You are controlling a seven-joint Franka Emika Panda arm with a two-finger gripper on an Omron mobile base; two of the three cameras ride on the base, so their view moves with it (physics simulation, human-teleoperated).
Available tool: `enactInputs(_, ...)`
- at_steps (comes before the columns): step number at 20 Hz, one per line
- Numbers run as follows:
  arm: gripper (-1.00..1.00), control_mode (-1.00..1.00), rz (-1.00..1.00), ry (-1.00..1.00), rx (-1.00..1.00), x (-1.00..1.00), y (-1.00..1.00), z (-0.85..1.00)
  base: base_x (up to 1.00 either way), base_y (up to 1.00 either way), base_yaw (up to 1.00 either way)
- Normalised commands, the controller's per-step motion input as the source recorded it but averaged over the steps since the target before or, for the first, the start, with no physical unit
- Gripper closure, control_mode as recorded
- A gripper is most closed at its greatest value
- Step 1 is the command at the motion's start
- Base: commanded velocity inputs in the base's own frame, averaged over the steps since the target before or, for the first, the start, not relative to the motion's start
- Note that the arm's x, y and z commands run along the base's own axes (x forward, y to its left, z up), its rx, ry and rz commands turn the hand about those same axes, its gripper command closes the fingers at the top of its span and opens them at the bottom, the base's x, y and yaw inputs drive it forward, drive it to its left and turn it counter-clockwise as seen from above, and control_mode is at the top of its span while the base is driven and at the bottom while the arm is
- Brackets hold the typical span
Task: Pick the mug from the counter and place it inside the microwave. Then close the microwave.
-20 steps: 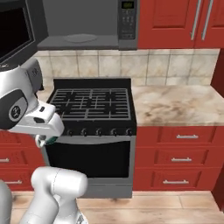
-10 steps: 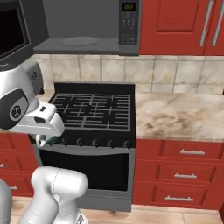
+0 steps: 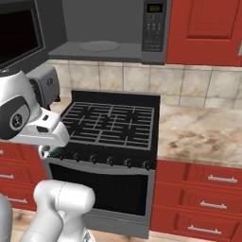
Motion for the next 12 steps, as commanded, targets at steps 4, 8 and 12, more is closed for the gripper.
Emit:
enactInputs(4, 1.00, 1.00, 0.00, 0.00, 0.00, 0.00, 0.00, 0.00, 0.55, -0.23, 0.15)
enactInputs(8, 1.00, 1.00, 0.00, 0.00, 0.00, 0.00, 0.00, 0.00, 0.54, -0.17, 0.12)
enactInputs(12, 1.00, 1.00, 0.00, 0.00, 0.00, 0.00, 0.00, 0.00, 0.24, -0.03, 0.02)
